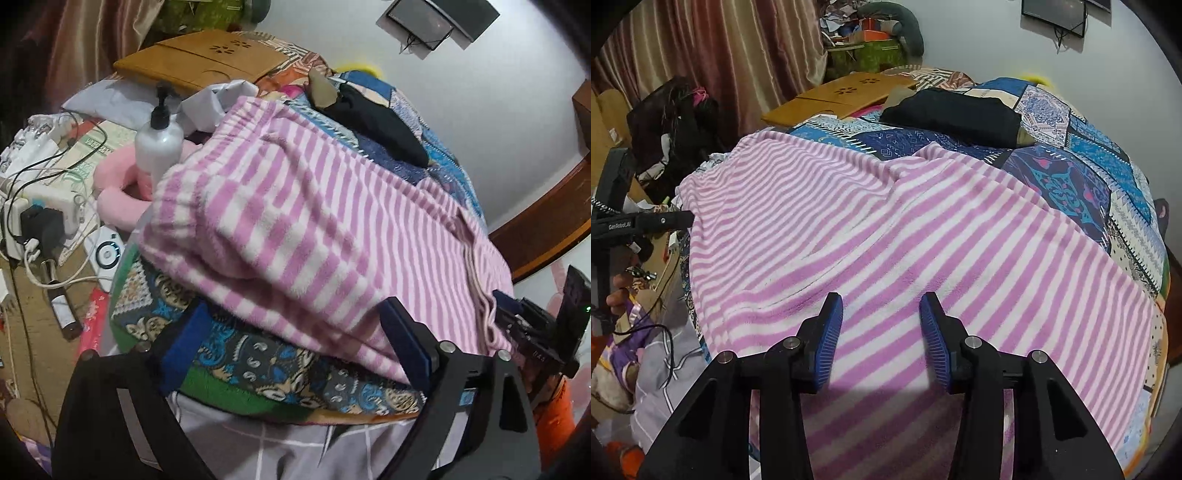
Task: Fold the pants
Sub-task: 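Grasp the pants leg with the left gripper and lift it up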
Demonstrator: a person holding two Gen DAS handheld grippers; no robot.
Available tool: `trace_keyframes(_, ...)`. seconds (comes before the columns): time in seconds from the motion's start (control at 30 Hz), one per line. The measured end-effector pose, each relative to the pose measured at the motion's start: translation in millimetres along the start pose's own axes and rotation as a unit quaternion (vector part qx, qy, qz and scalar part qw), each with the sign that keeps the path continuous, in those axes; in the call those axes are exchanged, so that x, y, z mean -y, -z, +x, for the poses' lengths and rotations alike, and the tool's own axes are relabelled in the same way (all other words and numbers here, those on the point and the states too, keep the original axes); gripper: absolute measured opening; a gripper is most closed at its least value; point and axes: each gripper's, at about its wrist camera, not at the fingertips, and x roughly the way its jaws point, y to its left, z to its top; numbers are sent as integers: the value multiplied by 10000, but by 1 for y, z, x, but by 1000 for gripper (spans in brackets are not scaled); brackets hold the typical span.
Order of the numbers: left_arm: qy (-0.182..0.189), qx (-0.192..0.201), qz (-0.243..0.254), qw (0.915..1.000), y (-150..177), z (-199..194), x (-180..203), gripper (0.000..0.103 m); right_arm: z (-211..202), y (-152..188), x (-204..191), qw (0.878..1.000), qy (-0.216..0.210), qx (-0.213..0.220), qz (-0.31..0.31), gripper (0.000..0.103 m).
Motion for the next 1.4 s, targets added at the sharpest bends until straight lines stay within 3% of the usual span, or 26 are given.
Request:
trace_keyframes(0.27, -107, 64, -57, 9999, -19, 21, 4, 101, 1, -1, 0, 10000, 13, -5, -19, 41)
trace_keyframes(0.43, -573, -43, 151, 9982, -34, 42, 17, 98, 1, -1, -1, 10000, 14, -1, -2, 41)
trace_keyframes(0.5, -929, -47, 368, 9950, -39, 49, 25, 77, 1, -1, -1, 10000, 25, 2, 13, 41)
trace_keyframes(0.57, -1200, -74, 608, 9909, -43, 54, 33, 42, 0, -1, -1, 10000, 19, 7, 47, 41)
trace_keyframes(0.67, -1281, -73, 867, 9879, -46, 54, 42, 22, -3, -1, 2, 9998, -40, 4, 189, 41)
trace_keyframes(0.73, -1376, 55, 1131, 9840, -48, 47, 52, 19, -8, 1, 5, 9994, -72, 40, 330, 41)
trace_keyframes(0.83, -1261, 290, 1404, 9816, -53, 27, 67, 18, -23, 5, 21, 9973, -72, 165, 710, 41)
trace_keyframes(1.07, -827, 983, 1891, 9735, -76, -25, 129, 17, -72, 32, 78, 9868, 497, 338, 1506, 41)
trace_keyframes(1.23, -418, 1316, 2346, 9622, -85, -42, 190, 17, -107, 70, 110, 9758, 951, 299, 1948, 41)
trace_keyframes(1.4, 19, 1446, 2809, 9488, -80, -49, 256, 17, -116, 106, 122, 9701, 1062, 133, 2179, 41)
